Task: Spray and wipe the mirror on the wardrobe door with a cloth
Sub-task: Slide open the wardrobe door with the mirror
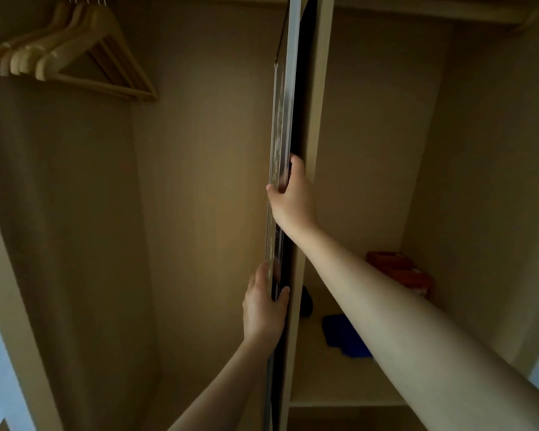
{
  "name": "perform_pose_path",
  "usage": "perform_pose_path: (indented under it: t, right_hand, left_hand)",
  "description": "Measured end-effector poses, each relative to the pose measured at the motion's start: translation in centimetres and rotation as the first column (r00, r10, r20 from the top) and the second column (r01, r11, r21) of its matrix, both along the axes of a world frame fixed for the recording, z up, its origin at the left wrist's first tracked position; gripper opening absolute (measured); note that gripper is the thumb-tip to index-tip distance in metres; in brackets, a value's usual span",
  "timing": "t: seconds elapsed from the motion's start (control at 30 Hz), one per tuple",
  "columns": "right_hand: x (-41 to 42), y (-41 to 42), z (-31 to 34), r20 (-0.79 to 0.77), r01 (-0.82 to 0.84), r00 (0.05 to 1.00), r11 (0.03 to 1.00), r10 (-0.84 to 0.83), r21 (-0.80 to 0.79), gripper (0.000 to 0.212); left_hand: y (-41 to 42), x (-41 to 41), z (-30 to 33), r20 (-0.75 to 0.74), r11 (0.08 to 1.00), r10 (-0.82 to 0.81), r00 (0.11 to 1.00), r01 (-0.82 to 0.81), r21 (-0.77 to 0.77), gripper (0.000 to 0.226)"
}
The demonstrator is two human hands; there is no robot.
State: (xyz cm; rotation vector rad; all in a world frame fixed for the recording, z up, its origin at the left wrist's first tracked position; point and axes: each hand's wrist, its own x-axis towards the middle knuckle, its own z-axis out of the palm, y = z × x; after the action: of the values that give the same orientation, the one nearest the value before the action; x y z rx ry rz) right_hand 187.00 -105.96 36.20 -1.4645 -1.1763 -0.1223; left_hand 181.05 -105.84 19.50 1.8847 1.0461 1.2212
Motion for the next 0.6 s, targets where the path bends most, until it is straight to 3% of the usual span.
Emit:
perform_pose_path:
  t: [0.27,0.6]
  right_hand:
    - [0.3,0.4,-0.5,0.030,0.040,0.999,0.999,-0.040,0.000,0.057]
    - [-0.1,-0.6,-0.6,0.010,0.036,0.999,0.999,-0.036,0.007,0.057]
  left_hand:
    - [-0.4,1.3,-0.3,-0.093,0.993,0.119,0.989,-0.115,0.039,0.051]
    - [-0.8,1.3,-0.8,-0.144,0.985,0.146,0.979,-0.131,0.111,0.046]
